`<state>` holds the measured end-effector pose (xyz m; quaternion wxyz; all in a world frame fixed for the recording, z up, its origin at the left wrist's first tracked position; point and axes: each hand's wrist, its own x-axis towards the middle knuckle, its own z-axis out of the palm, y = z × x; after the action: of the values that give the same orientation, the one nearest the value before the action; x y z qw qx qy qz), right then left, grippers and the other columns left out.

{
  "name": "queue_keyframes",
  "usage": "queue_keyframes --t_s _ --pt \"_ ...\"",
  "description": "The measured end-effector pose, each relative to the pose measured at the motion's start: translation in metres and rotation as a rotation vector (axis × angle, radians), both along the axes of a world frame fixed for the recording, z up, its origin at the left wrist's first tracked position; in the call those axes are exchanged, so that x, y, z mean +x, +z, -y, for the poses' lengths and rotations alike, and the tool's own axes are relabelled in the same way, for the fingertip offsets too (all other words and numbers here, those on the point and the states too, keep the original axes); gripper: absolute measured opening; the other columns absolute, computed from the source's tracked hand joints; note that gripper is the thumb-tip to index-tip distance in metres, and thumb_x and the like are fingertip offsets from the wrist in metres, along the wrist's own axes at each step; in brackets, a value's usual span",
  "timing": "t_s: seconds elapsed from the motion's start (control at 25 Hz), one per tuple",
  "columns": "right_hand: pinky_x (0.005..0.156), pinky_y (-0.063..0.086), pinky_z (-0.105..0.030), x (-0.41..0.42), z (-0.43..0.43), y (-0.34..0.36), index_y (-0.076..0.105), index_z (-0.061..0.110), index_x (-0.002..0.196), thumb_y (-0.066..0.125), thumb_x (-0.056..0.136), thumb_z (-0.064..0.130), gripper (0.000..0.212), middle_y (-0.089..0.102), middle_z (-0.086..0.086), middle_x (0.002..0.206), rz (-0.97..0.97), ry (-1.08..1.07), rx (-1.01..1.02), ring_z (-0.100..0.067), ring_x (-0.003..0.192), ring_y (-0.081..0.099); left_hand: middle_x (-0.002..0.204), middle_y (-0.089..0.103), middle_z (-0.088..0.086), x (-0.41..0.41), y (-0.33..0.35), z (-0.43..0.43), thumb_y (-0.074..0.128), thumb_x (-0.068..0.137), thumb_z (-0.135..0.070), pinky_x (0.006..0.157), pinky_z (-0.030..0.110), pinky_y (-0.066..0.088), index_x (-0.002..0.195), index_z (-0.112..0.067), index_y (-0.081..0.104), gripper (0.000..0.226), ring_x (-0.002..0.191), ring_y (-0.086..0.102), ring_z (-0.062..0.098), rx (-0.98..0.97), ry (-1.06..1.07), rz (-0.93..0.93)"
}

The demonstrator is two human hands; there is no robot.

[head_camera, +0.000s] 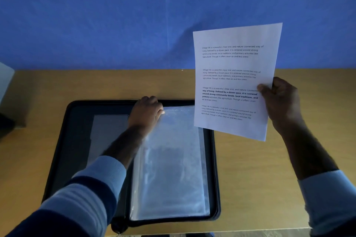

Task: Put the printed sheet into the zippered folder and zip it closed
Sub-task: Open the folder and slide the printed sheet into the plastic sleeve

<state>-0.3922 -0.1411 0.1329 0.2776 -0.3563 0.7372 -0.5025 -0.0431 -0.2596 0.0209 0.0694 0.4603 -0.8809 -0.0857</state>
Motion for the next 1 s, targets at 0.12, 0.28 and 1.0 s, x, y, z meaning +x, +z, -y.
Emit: queue_keyframes --t_s 0.12,0.28,1.0 --pt "0.071 0.049 -0.027 -0.001 0.004 0.001 0.071 0.012 0.099 0.062 0.093 0.008 0.011 0.071 -0.002 0.088 -0.009 -0.014 0.013 -0.007 0.072 0.059 0.077 0.064 0.003 0.001 0.001 -0.008 0.072 0.084 -0.017 0.068 0.039 0.048 0.075 -0.016 0.066 0.011 0.073 0.056 0.029 -0.08 -0.005 -0.016" --pt "0.069 0.052 -0.024 0.002 0.01 0.003 0.071 0.017 0.091 0.062 0.094 0.006 0.014 0.073 0.009 0.082 0.015 -0.02 0.015 -0.006 0.072 0.061 0.073 0.063 -0.002 0.003 0.0 -0.011 0.069 0.076 -0.009 0.08 0.035 0.039 0.084 -0.017 0.06 0.015 0.076 0.056 0.026 0.022 0.005 -0.141" --pt "0.082 0.06 -0.049 0.037 0.086 0.08 0.07 0.005 0.101 0.064 0.089 0.02 0.02 0.075 -0.012 0.104 -0.239 0.117 -0.059 -0.015 0.087 0.071 0.072 0.07 -0.001 -0.006 0.014 -0.015 0.058 0.082 -0.006 0.081 0.04 0.048 0.085 -0.015 0.06 0.01 0.066 0.062 0.03 0.12 -0.03 -0.198"
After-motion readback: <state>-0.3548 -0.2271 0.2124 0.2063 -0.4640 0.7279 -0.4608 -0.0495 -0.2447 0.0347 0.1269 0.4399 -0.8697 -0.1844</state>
